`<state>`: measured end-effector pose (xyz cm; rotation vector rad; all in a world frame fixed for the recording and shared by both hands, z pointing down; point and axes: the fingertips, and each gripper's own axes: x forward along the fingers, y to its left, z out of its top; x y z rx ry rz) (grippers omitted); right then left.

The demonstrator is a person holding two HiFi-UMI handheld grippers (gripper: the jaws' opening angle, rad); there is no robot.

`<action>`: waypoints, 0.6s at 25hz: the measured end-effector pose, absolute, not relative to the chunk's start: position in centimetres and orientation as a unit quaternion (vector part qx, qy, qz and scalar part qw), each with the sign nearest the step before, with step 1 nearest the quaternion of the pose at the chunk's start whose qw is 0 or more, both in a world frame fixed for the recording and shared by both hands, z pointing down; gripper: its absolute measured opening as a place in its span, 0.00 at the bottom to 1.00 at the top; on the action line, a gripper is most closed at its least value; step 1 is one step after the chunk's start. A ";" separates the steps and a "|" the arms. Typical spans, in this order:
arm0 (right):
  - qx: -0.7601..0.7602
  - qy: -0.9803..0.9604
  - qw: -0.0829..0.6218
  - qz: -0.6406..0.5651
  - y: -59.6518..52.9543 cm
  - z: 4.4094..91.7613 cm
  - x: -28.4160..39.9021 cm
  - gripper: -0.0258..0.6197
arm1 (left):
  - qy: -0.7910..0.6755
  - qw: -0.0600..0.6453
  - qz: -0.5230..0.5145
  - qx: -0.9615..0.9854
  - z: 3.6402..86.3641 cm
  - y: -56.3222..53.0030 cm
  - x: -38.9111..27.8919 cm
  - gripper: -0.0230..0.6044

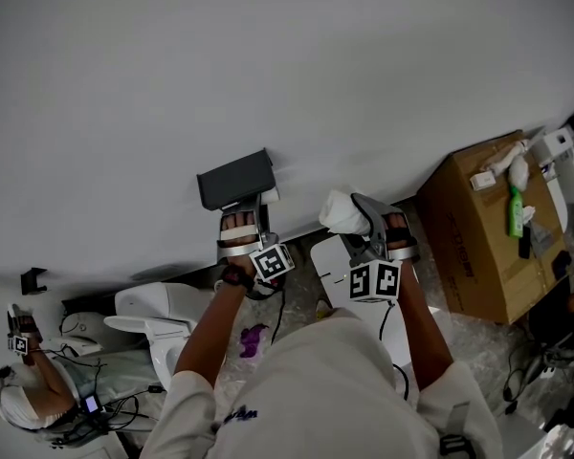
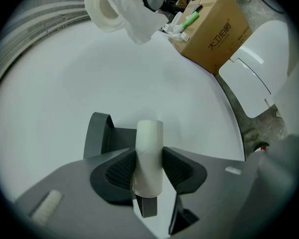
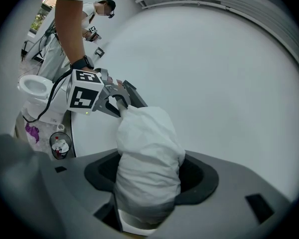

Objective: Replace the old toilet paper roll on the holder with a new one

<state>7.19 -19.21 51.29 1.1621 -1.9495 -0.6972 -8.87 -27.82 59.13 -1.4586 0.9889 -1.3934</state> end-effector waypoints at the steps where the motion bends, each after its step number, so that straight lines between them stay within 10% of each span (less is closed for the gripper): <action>1: 0.455 -0.761 0.375 -0.272 -19.1 51.3 7.3 0.50 | 0.395 0.432 -0.559 -0.587 59.2 -27.8 -8.7 0.32; 15: 0.470 -0.753 0.380 -0.261 -18.7 51.2 8.9 0.50 | 0.394 0.440 -0.546 -0.594 58.9 -28.3 -5.5 0.32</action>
